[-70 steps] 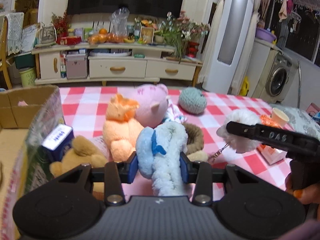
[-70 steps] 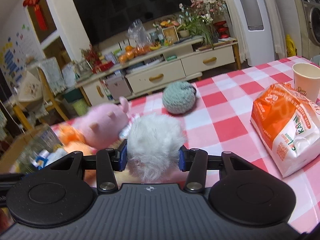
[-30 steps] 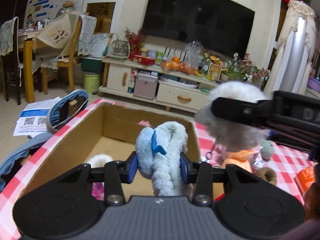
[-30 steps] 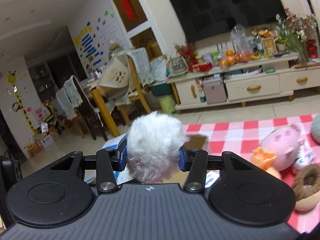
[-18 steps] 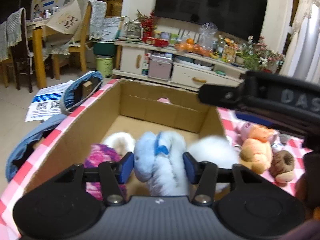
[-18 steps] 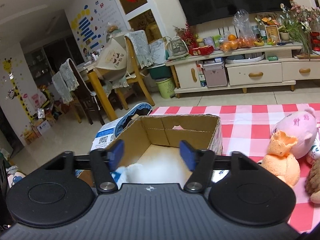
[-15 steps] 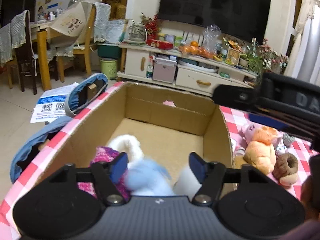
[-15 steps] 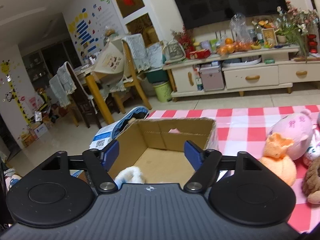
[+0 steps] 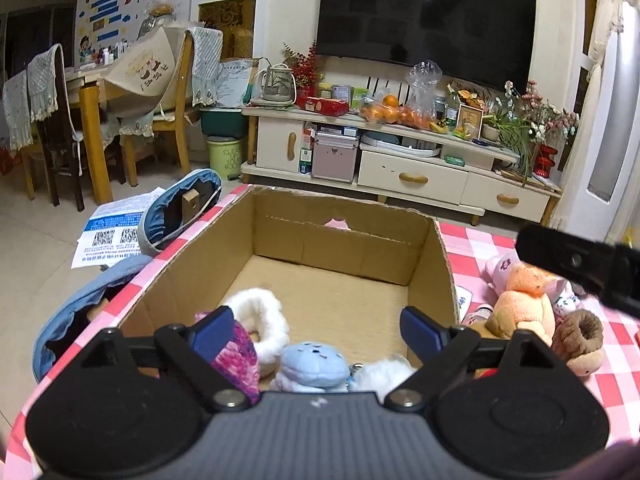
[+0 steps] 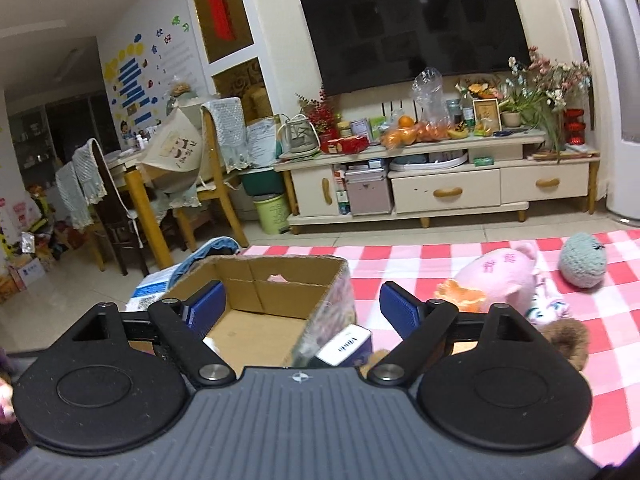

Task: Organize soft objects
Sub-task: 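Move both open tools toward the peach knitted bunny and brown fuzzy ring, then grasp the peach knitted bunny with the left tool while the right tool grasps the brown fuzzy ring, then carry both held toys over the cardboard box and open both tools to drop them, then move both open tools back toward the teddy bear and white cloth bundle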

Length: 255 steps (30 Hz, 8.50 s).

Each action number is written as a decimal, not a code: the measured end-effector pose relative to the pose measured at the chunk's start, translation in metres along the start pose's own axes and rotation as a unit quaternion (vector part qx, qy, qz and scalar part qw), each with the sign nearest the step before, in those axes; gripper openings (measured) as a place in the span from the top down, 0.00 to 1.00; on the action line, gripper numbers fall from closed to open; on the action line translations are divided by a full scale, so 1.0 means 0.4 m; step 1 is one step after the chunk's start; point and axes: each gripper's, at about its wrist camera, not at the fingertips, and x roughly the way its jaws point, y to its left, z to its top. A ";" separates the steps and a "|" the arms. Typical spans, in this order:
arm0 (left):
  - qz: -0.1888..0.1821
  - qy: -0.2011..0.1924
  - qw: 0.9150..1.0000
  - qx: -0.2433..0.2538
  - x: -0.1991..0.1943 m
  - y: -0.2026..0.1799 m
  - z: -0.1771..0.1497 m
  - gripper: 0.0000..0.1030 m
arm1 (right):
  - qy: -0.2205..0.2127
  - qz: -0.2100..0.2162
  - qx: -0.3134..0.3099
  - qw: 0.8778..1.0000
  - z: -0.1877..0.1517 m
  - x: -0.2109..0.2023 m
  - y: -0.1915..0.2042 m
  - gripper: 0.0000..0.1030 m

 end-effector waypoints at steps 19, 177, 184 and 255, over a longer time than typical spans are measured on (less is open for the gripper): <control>0.020 -0.014 0.998 0.063 -0.004 -0.111 -0.012 0.02 | 0.003 -0.046 -0.004 0.999 -0.030 -0.055 -0.042 0.00; -0.067 -0.084 0.990 0.094 -0.006 -0.306 0.077 0.42 | 0.005 -0.072 0.099 0.992 -0.072 0.065 -0.105 0.72; -0.038 -0.094 0.992 0.078 -0.010 -0.240 0.097 0.42 | -0.004 -0.028 0.089 0.996 -0.036 0.088 -0.034 0.72; 0.096 -0.059 0.991 0.077 0.060 -0.142 0.112 0.17 | 0.015 0.017 0.052 0.998 -0.031 0.169 0.103 0.02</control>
